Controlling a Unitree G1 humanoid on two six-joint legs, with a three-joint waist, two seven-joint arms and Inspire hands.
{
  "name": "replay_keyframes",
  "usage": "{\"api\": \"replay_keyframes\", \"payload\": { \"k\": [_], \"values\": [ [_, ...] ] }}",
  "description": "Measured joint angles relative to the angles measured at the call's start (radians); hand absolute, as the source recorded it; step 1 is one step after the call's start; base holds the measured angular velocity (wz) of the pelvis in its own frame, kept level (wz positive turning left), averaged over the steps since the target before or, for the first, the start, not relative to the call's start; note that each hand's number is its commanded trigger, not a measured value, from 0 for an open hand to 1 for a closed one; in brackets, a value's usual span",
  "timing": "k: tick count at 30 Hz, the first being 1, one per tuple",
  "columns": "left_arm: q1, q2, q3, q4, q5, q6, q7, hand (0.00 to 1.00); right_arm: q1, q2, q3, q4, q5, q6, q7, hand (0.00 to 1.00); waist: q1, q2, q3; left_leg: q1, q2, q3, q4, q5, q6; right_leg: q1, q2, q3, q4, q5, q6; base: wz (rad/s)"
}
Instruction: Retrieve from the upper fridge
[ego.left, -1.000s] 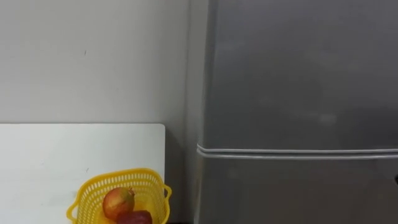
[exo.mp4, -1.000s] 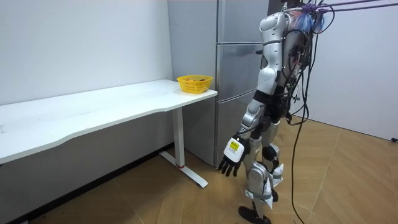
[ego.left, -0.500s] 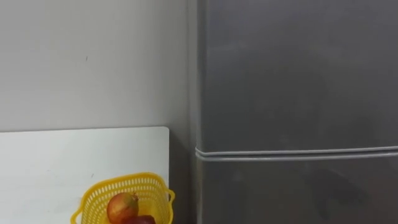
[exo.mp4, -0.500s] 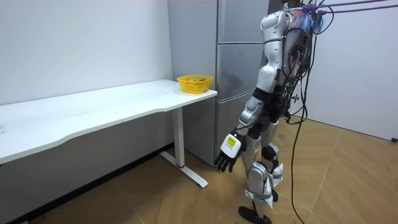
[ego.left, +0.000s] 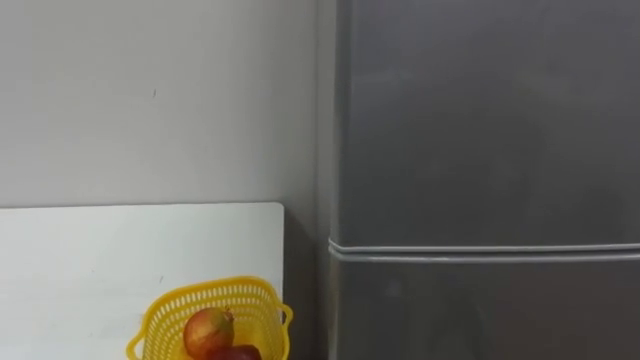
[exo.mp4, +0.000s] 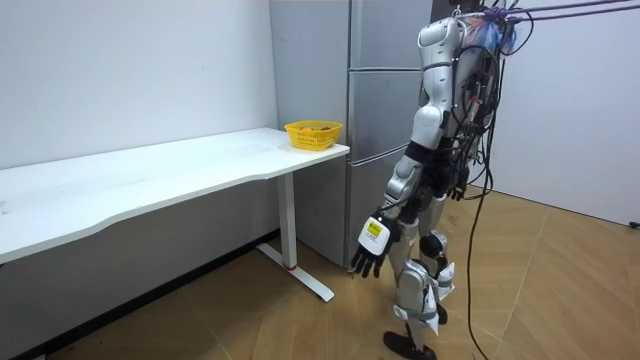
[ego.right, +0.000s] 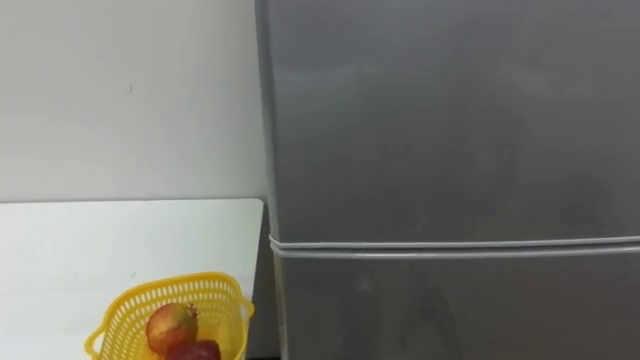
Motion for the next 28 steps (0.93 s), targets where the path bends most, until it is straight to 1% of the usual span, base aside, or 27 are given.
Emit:
{"api": "replay_keyframes", "payload": {
  "k": [1,5,6,8,9,10,13,17,19,21,28],
  "values": [
    [0.001,-0.002,0.000,0.006,0.001,0.012,-0.002,0.00,-0.003,0.001,0.001,0.014,-0.001,0.003,0.013,0.00,0.002,0.001,-0.0003,0.008,-0.001,0.000,0.000,0.000,0.000,0.007,0.000,0.000,-0.001,-0.001,0.001,0.00],
    [-0.004,-0.011,0.000,0.019,0.002,0.037,-0.005,0.00,-0.008,0.002,0.017,0.056,-0.002,0.028,0.057,0.00,0.014,0.002,-0.0003,0.016,-0.002,-0.001,-0.007,0.000,0.000,0.009,-0.002,-0.003,-0.001,-0.004,0.002,0.00],
    [-0.002,-0.013,-0.001,0.020,0.002,0.045,-0.008,0.00,-0.009,0.002,0.022,0.062,-0.013,0.039,0.077,0.00,0.017,0.002,-0.0002,0.019,-0.002,-0.001,-0.007,0.000,0.000,0.012,-0.002,-0.005,0.000,-0.004,0.002,0.00],
    [0.000,-0.016,-0.007,0.021,0.002,0.057,-0.010,0.00,-0.010,0.002,0.025,0.070,-0.039,0.046,0.105,0.00,0.018,0.002,-0.0002,0.025,-0.003,-0.001,-0.007,0.000,0.000,0.023,-0.003,-0.005,0.000,-0.004,0.003,0.00],
    [0.000,-0.016,-0.010,0.021,0.003,0.062,-0.014,0.00,-0.015,0.002,0.029,0.078,-0.071,0.049,0.120,0.00,0.019,0.003,0.0002,0.029,-0.003,-0.001,-0.007,0.000,0.000,0.024,-0.003,-0.005,0.000,-0.004,0.003,0.00],
    [0.000,-0.016,-0.011,0.022,0.012,0.069,-0.024,0.00,-0.026,0.002,0.029,0.091,-0.108,0.061,0.133,0.00,0.018,0.003,0.0002,0.032,-0.003,-0.001,-0.006,0.000,0.000,0.025,-0.004,-0.005,0.001,-0.005,0.003,0.00],
    [-0.003,-0.017,-0.017,0.022,0.022,0.088,-0.032,0.00,-0.049,0.002,0.030,0.116,-0.191,0.086,0.149,0.00,0.019,0.004,0.0003,0.037,-0.003,-0.001,-0.006,-0.001,0.002,0.031,-0.004,-0.004,0.002,-0.007,0.005,0.00],
    [-0.005,-0.017,-0.018,0.022,0.022,0.105,-0.040,0.00,-0.073,0.002,0.041,0.140,-0.281,0.116,0.162,0.00,0.018,0.007,0.0000,0.041,-0.004,-0.002,-0.005,-0.002,0.003,0.032,-0.005,-0.003,0.003,-0.008,0.004,0.00],
    [-0.010,-0.017,-0.018,0.022,0.026,0.112,-0.044,0.00,-0.079,0.002,0.043,0.142,-0.313,0.142,0.172,0.00,0.021,0.011,0.0003,0.041,-0.004,-0.004,-0.005,-0.002,0.003,0.032,-0.004,-0.003,0.003,-0.008,0.004,0.00],
    [-0.016,-0.019,-0.018,0.022,0.039,0.116,-0.047,0.00,-0.081,0.002,0.050,0.140,-0.314,0.152,0.174,0.00,0.021,0.014,0.0005,0.041,-0.003,-0.005,-0.005,-0.002,0.003,0.032,-0.004,-0.003,0.003,-0.008,0.004,0.00],
    [-0.025,-0.028,-0.020,0.022,0.053,0.132,-0.052,0.00,-0.087,0.001,0.076,0.141,-0.328,0.154,0.175,0.00,0.021,0.016,0.0005,0.041,-0.003,-0.006,-0.006,-0.002,0.003,0.033,-0.003,-0.001,0.004,-0.008,0.004,0.00]
  ]
}}
